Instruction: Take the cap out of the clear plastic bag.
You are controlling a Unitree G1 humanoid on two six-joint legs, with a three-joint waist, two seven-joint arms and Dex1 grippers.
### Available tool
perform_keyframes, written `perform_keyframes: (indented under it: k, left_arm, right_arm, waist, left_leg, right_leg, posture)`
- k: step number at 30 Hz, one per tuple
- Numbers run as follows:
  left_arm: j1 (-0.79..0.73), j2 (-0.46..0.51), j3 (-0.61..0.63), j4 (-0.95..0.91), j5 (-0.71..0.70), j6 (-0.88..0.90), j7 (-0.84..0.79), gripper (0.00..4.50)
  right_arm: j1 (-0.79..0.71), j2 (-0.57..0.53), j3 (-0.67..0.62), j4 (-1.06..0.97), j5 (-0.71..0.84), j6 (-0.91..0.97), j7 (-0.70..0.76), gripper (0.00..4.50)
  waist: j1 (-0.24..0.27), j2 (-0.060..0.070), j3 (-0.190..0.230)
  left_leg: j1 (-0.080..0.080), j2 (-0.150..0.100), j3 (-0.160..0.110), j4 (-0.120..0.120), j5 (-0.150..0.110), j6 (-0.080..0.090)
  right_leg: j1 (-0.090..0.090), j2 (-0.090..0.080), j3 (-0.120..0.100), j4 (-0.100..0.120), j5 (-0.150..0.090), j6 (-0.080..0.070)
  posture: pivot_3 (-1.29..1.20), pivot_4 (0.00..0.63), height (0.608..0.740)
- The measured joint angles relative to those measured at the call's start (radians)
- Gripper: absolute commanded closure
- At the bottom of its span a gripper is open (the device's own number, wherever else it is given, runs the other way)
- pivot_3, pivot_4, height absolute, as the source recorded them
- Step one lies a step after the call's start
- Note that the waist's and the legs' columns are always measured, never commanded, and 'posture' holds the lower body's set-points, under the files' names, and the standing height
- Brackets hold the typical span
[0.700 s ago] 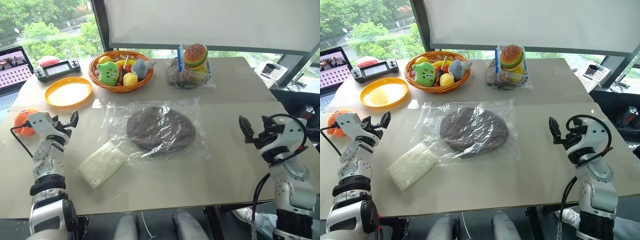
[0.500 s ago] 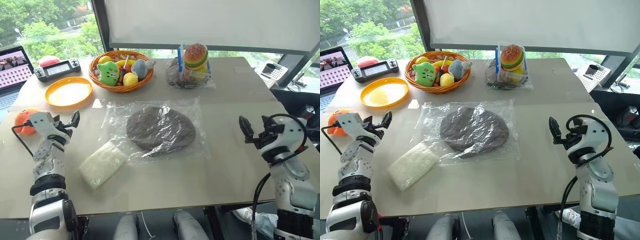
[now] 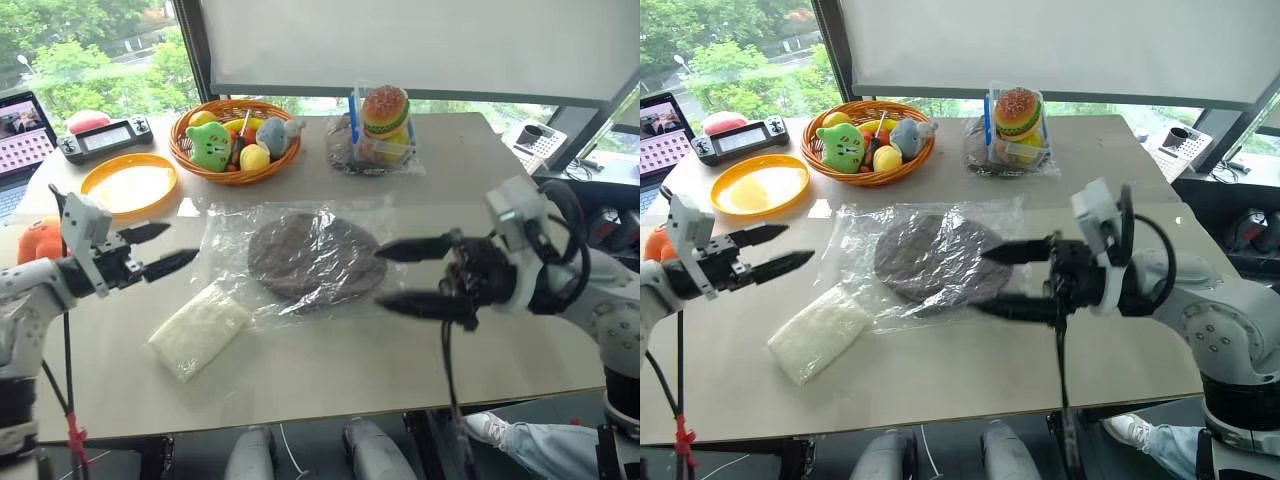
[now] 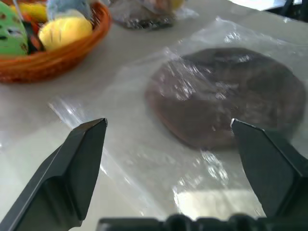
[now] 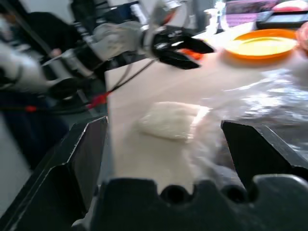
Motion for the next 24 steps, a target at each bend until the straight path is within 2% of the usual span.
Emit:
perform_keyframes:
  k: [4,7,10,16,22,24]
  left_arm:
    - [0.226,0.029,0.14,-0.163,-0.024,0.082,-0.025,0.07]
    - [0.374,0.008,0.152,-0.252,0.004,0.083,-0.027,0.07]
    - [0.444,-0.019,0.127,-0.274,0.072,0.045,-0.008,0.07]
    - [0.442,-0.046,0.004,-0.221,0.223,-0.097,0.027,0.07]
    - [0.357,-0.055,-0.093,-0.128,0.285,-0.195,0.007,0.07]
    - [0.338,-0.055,-0.113,-0.115,0.291,-0.206,-0.001,0.07]
  right_arm:
    - [0.017,0.011,0.18,0.019,-0.192,-0.073,0.059,0.0]
    - [0.026,0.017,0.254,0.047,-0.317,-0.137,0.08,0.0]
    - [0.047,0.034,0.277,0.058,-0.387,-0.182,0.08,0.0]
    - [0.112,0.081,0.304,0.082,-0.51,-0.264,0.045,0.0]
    - [0.279,0.209,0.272,0.18,-0.639,-0.502,-0.04,0.0]
    - [0.321,0.216,0.263,0.204,-0.685,-0.593,-0.043,0.0]
  waist:
    - [0.0,0.0,0.0]
    - [0.003,0.0,0.0]
    - [0.01,0.0,0.0]
    - [0.028,-0.001,0.0]
    - [0.035,-0.003,-0.002]
    - [0.035,-0.003,-0.002]
  left_leg:
    - [0.0,-0.003,0.0,-0.001,0.0,0.0]
    - [-0.002,-0.003,-0.001,-0.002,0.0,0.0]
    - [-0.002,-0.004,-0.002,-0.001,0.0,0.0]
    - [-0.002,-0.003,-0.002,0.0,0.0,0.0]
    - [-0.002,-0.004,-0.003,-0.001,0.0,0.0]
    - [-0.001,-0.004,-0.004,0.0,0.0,0.0]
  right_leg:
    - [-0.002,-0.005,-0.003,0.002,-0.003,-0.005]
    - [-0.003,-0.006,-0.005,0.002,-0.002,-0.007]
    - [-0.002,-0.006,-0.007,0.002,-0.003,-0.008]
    - [-0.002,-0.006,-0.007,0.001,-0.003,-0.008]
    - [-0.001,-0.006,-0.009,0.002,-0.004,-0.009]
    - [0.0,-0.006,-0.01,0.002,-0.004,-0.009]
  posture:
    - [0.0,0.15,0.74]
    - [0.0,0.15,0.74]
    - [0.0,0.15,0.74]
    - [0.0,0.15,0.74]
    - [0.0,0.15,0.74]
    - [0.0,0.15,0.74]
